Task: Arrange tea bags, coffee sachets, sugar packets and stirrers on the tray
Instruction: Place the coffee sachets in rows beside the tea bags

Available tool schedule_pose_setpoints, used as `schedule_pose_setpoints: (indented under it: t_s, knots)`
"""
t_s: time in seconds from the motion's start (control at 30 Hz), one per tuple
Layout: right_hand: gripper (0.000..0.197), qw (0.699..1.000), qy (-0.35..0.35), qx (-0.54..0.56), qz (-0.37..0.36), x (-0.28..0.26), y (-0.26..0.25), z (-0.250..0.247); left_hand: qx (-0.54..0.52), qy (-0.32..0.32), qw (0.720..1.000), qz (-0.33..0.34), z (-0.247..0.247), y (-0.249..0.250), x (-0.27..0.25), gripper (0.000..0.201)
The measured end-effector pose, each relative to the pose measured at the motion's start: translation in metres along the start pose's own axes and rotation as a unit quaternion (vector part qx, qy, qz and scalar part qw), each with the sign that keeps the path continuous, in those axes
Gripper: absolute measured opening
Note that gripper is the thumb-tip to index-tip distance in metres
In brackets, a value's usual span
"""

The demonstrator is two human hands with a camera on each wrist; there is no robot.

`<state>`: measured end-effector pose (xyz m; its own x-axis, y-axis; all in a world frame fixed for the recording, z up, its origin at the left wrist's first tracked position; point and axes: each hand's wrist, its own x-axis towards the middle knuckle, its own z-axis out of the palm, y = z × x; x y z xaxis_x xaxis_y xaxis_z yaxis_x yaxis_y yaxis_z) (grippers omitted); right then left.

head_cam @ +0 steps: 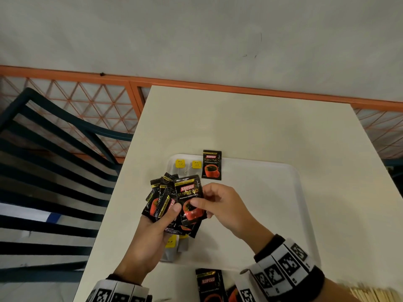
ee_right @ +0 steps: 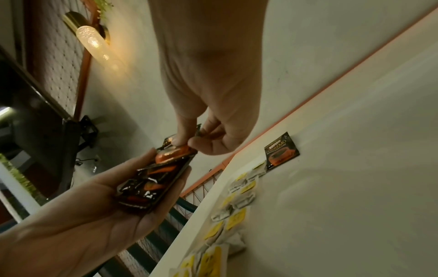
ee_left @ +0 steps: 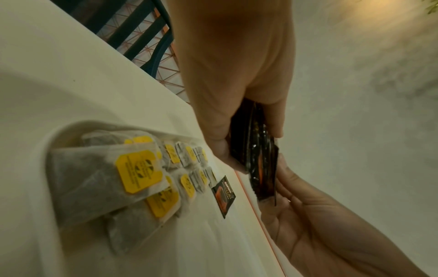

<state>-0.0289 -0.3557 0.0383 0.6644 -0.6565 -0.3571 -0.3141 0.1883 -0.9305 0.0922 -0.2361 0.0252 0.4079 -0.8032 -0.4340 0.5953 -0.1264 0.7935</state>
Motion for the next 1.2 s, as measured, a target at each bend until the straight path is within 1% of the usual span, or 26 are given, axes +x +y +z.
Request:
schedule_pose_setpoints:
  t_s: [0.13,0.23,0.33,0.47,0.5,0.57,0.7,0.83,0.93,1.07,1.2]
  knots:
    - [0.009,0.999,-0.011,0.031,0.009,0.001,0.002,-0.008,0.007,0.008,1.0,0.002,-0.005,-0.001,0.002,0.103]
    - [0.01,0.999,0.011,0.04,0.015,0.009,0.005,-0.022,0.004,0.021,1.0,-0.003,-0.01,-0.002,0.005,0.106]
    - [0.013,0.995,0.077,0.061,0.031,0.024,0.01,-0.045,0.006,0.028,1.0,-0.005,-0.014,-0.003,0.006,0.106]
    - [0.006,0.978,0.196,-0.015,0.067,0.05,0.018,-0.081,0.017,0.023,1.0,-0.008,-0.016,-0.004,0.006,0.107]
    - [0.011,0.972,0.219,-0.032,0.076,0.057,0.022,-0.088,0.021,0.024,0.999,-0.01,-0.017,-0.005,0.006,0.108]
    - [0.019,0.965,0.241,-0.049,0.091,0.067,0.027,-0.096,0.026,0.025,0.999,-0.014,-0.017,-0.006,0.008,0.109]
    - [0.023,0.962,0.252,-0.06,0.082,0.079,0.032,-0.099,0.034,0.027,0.999,-0.022,-0.017,-0.01,0.012,0.11]
    - [0.025,0.955,0.26,-0.124,0.076,0.085,0.037,-0.1,0.03,0.029,0.999,-0.016,-0.013,-0.01,0.012,0.104]
    - [0.026,0.949,0.268,-0.152,0.068,0.087,0.04,-0.1,0.023,0.027,0.999,-0.012,-0.011,-0.009,0.011,0.1]
    - [0.027,0.951,0.264,-0.148,0.065,0.09,0.043,-0.098,0.025,0.03,0.999,-0.011,-0.01,-0.011,0.012,0.103]
    - [0.026,0.948,0.274,-0.147,0.066,0.087,0.042,-0.096,0.021,0.029,0.999,-0.011,-0.008,-0.012,0.012,0.106]
